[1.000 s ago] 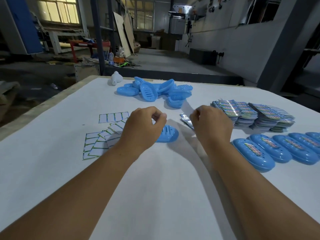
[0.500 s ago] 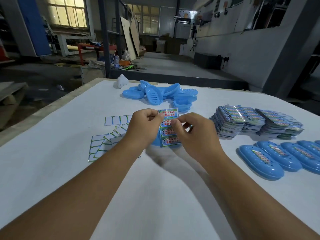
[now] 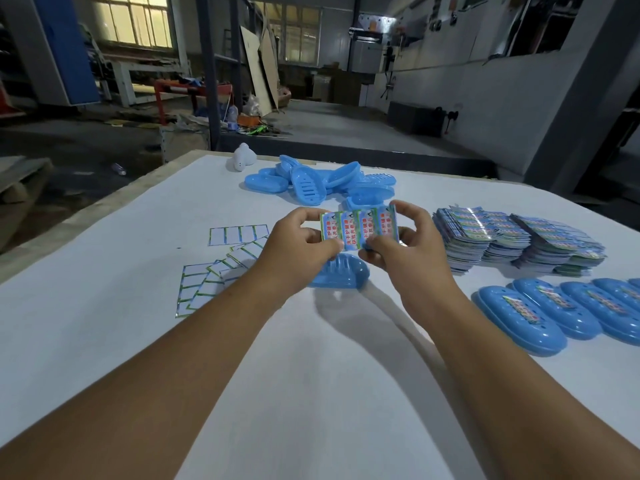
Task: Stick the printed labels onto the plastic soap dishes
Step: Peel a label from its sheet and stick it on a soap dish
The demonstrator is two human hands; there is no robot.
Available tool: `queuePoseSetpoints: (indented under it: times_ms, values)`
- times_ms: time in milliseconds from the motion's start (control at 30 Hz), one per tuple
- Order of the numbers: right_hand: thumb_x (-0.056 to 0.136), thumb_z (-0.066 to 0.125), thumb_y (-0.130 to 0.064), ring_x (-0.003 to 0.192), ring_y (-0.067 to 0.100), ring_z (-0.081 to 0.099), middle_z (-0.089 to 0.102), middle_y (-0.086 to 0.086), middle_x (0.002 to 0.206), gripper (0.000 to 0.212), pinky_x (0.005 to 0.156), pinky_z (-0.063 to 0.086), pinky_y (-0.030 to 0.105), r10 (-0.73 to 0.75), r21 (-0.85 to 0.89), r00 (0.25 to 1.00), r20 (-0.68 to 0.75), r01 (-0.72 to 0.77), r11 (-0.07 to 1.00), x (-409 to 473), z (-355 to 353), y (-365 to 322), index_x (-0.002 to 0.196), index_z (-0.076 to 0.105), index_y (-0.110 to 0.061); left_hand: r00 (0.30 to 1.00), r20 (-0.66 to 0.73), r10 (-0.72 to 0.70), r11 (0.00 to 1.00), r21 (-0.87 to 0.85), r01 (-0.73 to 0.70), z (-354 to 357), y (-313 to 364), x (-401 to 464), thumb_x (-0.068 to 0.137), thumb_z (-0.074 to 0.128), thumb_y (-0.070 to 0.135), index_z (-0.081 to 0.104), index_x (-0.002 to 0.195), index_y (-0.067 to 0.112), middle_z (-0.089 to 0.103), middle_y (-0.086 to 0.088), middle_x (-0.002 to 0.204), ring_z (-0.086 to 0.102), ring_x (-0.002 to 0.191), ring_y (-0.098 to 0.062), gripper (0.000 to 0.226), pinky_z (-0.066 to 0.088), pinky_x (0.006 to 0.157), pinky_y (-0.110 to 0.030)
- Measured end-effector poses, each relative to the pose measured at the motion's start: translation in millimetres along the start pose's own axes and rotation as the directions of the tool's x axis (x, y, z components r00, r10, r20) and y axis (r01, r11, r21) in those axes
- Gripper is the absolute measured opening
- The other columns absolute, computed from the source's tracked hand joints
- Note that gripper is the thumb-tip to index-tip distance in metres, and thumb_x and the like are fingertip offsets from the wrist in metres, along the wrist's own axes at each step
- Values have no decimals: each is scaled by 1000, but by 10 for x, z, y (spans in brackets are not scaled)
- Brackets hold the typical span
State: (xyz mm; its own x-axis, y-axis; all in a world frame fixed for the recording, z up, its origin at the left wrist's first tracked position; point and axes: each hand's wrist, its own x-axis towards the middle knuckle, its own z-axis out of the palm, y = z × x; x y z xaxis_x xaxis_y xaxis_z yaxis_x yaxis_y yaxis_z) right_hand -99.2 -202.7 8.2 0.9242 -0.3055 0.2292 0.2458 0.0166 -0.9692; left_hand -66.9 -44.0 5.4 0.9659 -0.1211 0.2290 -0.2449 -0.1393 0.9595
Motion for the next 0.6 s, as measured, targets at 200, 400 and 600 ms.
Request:
queuePoseSetpoints:
  times_ms: [200, 400, 600]
  values:
    - [79, 77, -7, 75, 8, 73, 76, -3, 95, 49, 64, 61, 30, 25, -236, 996, 87, -4, 972, -21, 3, 38, 118, 61, -32, 997, -21, 80, 997, -9, -80, -27, 36, 3, 95, 65, 13, 64, 104, 32, 75, 6, 85, 69, 66, -1, 21, 47, 53, -12]
    - [82, 82, -25, 64, -1, 68, 77, -11, 76, 7, 57, 49, 13, -52, -324, 989, 142, 96, 941, -16, -36, 33, 86, 77, -25, 991, 11, 133, 991, 30, -134, -33, 20, -1, 98, 62, 15, 70, 103, 33, 72, 9, 78, 62, 63, 4, 21, 50, 58, -14]
    - [81, 77, -24, 80, 1, 63, 74, -13, 103, 32, 68, 49, 21, -23, -567, 991, 131, 94, 818, 8, -65, 17, 113, 75, -29, 988, 109, 114, 990, 74, -122, -59, 1, -33, 100, 57, 15, 73, 106, 35, 74, 11, 99, 72, 89, -3, 26, 60, 70, -22]
